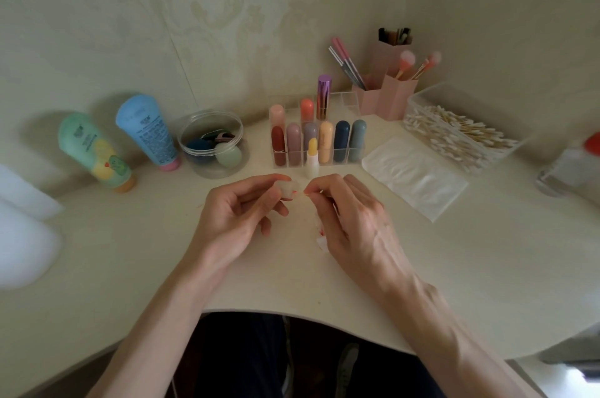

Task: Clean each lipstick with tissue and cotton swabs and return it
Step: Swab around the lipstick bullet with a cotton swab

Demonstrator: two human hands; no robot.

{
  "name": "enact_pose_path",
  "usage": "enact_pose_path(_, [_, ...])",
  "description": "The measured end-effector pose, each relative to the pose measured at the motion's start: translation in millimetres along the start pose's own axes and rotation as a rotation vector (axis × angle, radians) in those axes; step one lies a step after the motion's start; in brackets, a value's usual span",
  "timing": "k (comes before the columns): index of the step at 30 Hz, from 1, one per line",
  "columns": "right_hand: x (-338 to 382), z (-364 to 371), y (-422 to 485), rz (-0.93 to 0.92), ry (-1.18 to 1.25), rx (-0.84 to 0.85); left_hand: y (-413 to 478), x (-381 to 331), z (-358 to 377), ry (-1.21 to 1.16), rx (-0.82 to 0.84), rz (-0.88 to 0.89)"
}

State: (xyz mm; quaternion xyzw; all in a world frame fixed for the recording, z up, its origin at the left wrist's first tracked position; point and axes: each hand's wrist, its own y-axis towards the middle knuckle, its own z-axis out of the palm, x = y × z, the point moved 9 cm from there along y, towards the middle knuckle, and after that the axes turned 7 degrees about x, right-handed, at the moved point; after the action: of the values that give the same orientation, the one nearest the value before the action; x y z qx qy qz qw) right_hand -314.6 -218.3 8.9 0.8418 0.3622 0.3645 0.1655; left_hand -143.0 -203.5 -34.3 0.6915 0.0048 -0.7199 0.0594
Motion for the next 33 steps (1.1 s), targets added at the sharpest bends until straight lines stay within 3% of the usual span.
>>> enact_pose_path(11, [-10.0,-2.1,-1.4,0.097,-0.008,-0.017,1.1,1.3,2.2,0.030,0.027,0.015])
enact_pose_path(25, [-7.6,-0.9,-2.9,0.062,-0.070,-0.018,-0.4,-0.8,0.1,-0.014,0.014,0.000])
enact_pose_path(33, [-12.2,3.7,-3.8,0.077,0.060,0.036,0.4,-0.2,-1.9,0.010,-0.022,-0.006])
